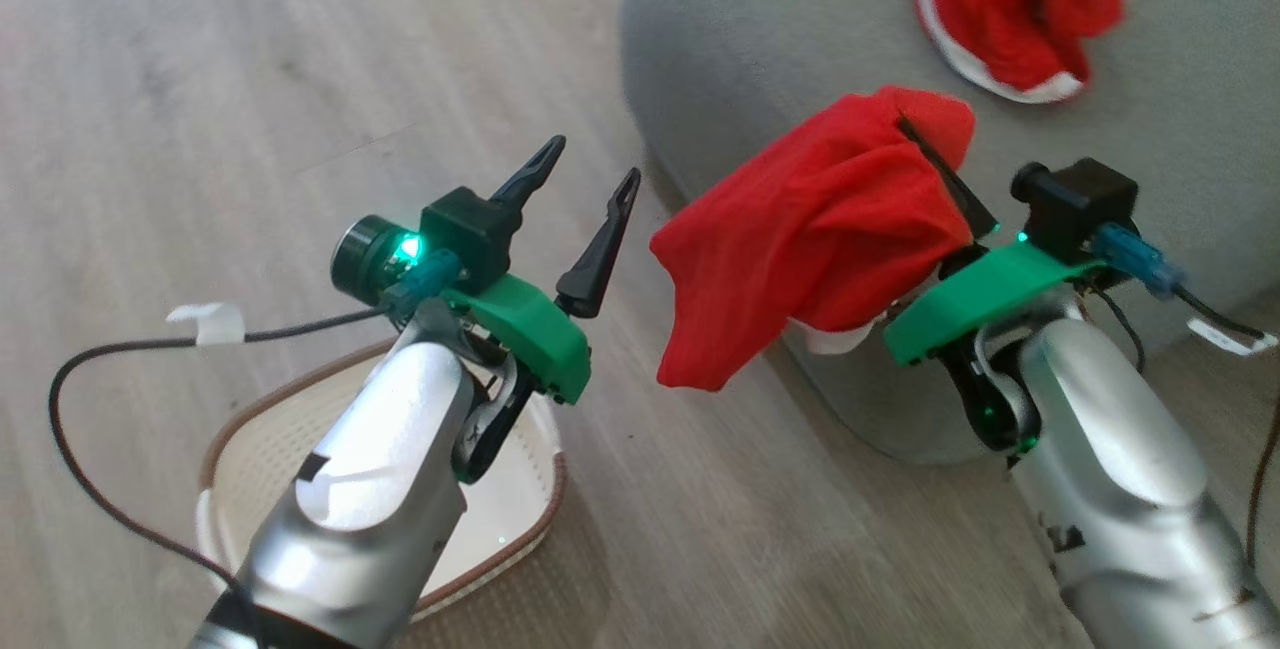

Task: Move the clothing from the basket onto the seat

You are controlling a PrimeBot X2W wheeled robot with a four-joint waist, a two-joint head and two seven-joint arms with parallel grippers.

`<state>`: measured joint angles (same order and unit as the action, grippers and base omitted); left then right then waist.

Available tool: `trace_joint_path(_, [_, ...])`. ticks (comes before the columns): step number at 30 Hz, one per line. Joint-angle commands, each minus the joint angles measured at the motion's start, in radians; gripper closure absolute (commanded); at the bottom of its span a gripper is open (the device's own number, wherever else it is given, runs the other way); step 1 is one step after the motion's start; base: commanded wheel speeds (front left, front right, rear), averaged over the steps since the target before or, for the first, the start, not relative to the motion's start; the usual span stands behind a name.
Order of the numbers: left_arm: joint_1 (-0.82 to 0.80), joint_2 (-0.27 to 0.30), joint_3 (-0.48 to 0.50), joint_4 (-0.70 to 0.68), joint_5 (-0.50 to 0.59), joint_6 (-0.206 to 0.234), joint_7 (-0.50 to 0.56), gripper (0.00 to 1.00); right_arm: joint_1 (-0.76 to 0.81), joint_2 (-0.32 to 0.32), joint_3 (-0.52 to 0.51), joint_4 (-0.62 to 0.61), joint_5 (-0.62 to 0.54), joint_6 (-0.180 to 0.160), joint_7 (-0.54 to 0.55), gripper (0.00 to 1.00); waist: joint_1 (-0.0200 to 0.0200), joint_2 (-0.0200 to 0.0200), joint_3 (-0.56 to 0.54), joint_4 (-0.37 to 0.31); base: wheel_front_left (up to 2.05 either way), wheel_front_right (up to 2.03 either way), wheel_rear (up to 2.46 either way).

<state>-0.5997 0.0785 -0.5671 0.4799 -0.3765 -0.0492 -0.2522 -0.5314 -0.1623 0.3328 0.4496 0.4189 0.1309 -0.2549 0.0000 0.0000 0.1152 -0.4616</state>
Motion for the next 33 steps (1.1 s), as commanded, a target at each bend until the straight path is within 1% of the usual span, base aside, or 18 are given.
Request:
trace_joint_path(1, [-0.025, 0.013, 0.045, -0.027, 0.011, 0.003, -0.009, 0.0, -0.007, 0.004, -0.005, -0.047, -0.008, 0.0, -0.007, 1.0, 0.0, 0.0, -0.006, -0.061, 0.0, 0.0, 0.0])
trace_joint_path(10, [-0.058, -0.006, 0.034, -0.007, 0.052, -0.023, -0.009, 0.0, 0.092, -0.033, -0.166, -0.159, -0.047, 0.0, -0.007, 1.0, 0.0, 0.0, 0.057, -0.092, 0.0, 0.0, 0.0])
trace_joint_path(14, [-0.076, -0.013, 0.021, 0.006, 0.064, -0.035, -0.009, 0.0, 0.077, -0.071, -0.235, -0.174, -0.09, 0.0, -0.007, 1.0, 0.0, 0.0, 0.095, -0.095, 0.0, 0.0, 0.0])
trace_joint_path(19, [-0.095, -0.012, 0.009, 0.039, 0.077, -0.043, -0.009, 0.0, -0.035, -0.123, -0.304, -0.142, -0.12, 0.0, -0.007, 1.0, 0.0, 0.0, 0.156, -0.096, 0.0, 0.0, 0.0])
trace_joint_path(25, [-0.119, 0.018, -0.003, 0.051, 0.098, -0.043, -0.003, 0.0, -0.225, -0.164, -0.366, -0.059, -0.139, 0.0, -0.007, 1.0, 0.0, 0.0, 0.231, -0.094, 0.0, 0.0, 0.0])
trace_joint_path(29, [-0.135, 0.031, -0.017, 0.035, 0.107, -0.046, 0.017, 0.0, -0.341, -0.189, -0.438, 0.002, -0.15, 0.0, -0.007, 1.0, 0.0, 0.0, 0.284, -0.055, 0.0, 0.0, 0.0])
trace_joint_path(33, [-0.146, 0.047, -0.031, 0.003, 0.114, -0.049, 0.039, 0.0, -0.453, -0.24, -0.467, 0.066, -0.199, 0.0, -0.007, 1.0, 0.0, 0.0, 0.339, -0.021, 0.0, 0.0, 0.0])
